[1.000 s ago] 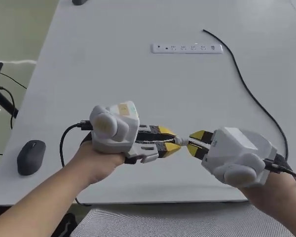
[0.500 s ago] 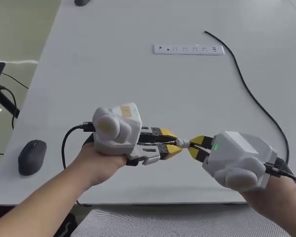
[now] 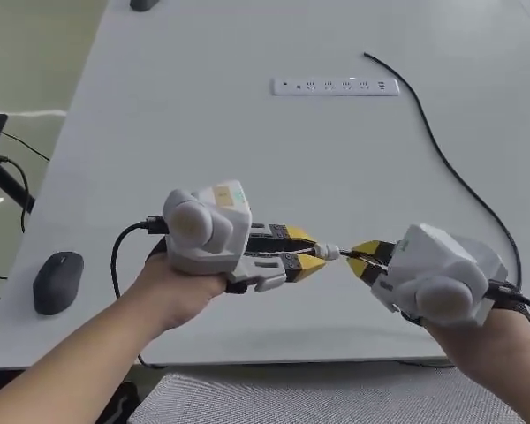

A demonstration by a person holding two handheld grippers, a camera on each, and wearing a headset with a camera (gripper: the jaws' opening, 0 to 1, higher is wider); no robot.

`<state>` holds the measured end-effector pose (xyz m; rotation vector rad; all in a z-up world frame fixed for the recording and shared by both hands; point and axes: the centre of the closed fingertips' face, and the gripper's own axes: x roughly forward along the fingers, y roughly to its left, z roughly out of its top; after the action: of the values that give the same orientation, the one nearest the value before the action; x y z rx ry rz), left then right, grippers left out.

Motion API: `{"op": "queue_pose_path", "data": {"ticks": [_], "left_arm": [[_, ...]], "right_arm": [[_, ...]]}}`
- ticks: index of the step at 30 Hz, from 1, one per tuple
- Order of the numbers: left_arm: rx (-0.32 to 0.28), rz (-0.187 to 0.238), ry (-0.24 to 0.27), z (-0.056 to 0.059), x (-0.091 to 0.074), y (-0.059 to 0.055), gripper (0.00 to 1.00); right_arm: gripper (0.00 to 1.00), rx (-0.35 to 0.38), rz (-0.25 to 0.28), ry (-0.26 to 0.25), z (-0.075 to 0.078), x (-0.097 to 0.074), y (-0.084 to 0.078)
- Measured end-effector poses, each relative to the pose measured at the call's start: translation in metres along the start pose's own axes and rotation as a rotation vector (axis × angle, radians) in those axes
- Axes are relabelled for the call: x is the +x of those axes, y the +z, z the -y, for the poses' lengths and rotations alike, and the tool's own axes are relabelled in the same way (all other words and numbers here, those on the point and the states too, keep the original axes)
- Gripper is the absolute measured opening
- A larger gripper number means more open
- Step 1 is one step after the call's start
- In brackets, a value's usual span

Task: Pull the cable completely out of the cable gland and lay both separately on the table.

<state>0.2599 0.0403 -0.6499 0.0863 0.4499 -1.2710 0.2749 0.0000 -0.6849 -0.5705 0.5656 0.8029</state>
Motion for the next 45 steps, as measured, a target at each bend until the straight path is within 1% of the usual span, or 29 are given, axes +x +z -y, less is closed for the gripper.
{"op": "queue_pose_path", "data": {"ticks": [4, 5, 6, 7, 9, 11, 16, 17, 18, 19, 21, 23, 25, 31, 33, 35, 38, 39, 41, 45], "left_arm": [[0.004, 0.0, 0.002, 0.0, 0.0, 0.001, 0.15], [0.005, 0.0, 0.002, 0.0, 0.0, 0.001, 0.15], [0.006, 0.001, 0.004, 0.0, 0.001, 0.001, 0.15], [0.006, 0.001, 0.004, 0.0, 0.001, 0.001, 0.15], [0.008, 0.0, 0.007, 0.0, 0.001, 0.001, 0.15], [0.009, -0.001, 0.008, 0.0, 0.001, 0.001, 0.15], [0.009, 0.007, 0.013, -0.002, 0.0, 0.002, 0.15], [0.011, 0.011, 0.015, -0.002, 0.0, 0.003, 0.15], [0.011, 0.014, 0.015, -0.003, 0.0, 0.003, 0.15], [0.011, 0.015, 0.017, -0.003, 0.0, 0.003, 0.15], [0.011, 0.016, 0.019, -0.003, 0.0, 0.004, 0.15], [0.01, 0.017, 0.018, -0.003, 0.0, 0.004, 0.15], [0.01, 0.016, 0.017, -0.003, 0.001, 0.004, 0.15], [0.0, 0.013, 0.019, -0.005, 0.002, 0.003, 0.15], [-0.001, 0.013, 0.02, -0.005, 0.003, 0.003, 0.15], [-0.005, 0.015, 0.022, -0.005, 0.003, 0.004, 0.15], [-0.015, 0.017, 0.023, -0.006, 0.003, 0.005, 0.15], [-0.017, 0.016, 0.023, -0.006, 0.003, 0.005, 0.15], [-0.011, 0.014, 0.025, -0.007, 0.003, 0.004, 0.15], [-0.011, 0.011, 0.028, -0.009, 0.001, 0.004, 0.15]], "right_arm": [[0.0, 0.119, -0.008, -0.017, 0.007, 0.001, -0.013], [0.0, 0.158, 0.0, -0.023, 0.01, 0.002, -0.015], [0.0, 0.181, 0.002, -0.029, 0.012, 0.002, -0.018], [0.0, 0.213, -0.011, -0.035, 0.014, 0.004, -0.024], [0.0, 0.25, -0.021, -0.051, 0.019, 0.005, -0.031], [0.0, 0.321, -0.027, -0.056, 0.022, 0.007, -0.04], [0.0, 0.488, -0.055, -0.089, 0.032, 0.009, -0.064], [0.0, 0.543, -0.053, -0.092, 0.033, 0.01, -0.068], [0.0, 0.571, -0.057, -0.093, 0.033, 0.01, -0.071], [0.0, 0.596, -0.072, -0.107, 0.035, 0.01, -0.077], [0.0, 0.626, -0.077, -0.112, 0.035, 0.01, -0.081], [0.0, 0.611, -0.074, -0.113, 0.033, 0.01, -0.079], [0.0, 0.599, -0.083, -0.108, 0.031, 0.011, -0.08], [0.0, 0.607, -0.076, -0.104, 0.031, 0.012, -0.081], [0.0, 0.595, -0.075, -0.103, 0.031, 0.012, -0.082], [0.0, 0.57, -0.077, -0.104, 0.031, 0.011, -0.081], [0.0, 0.509, -0.08, -0.104, 0.03, 0.009, -0.079], [0.0, 0.503, -0.079, -0.105, 0.03, 0.009, -0.078], [0.0, 0.468, -0.083, -0.096, 0.028, 0.009, -0.077], [0.01, 0.432, -0.087, -0.093, 0.026, 0.008, -0.075]]}}
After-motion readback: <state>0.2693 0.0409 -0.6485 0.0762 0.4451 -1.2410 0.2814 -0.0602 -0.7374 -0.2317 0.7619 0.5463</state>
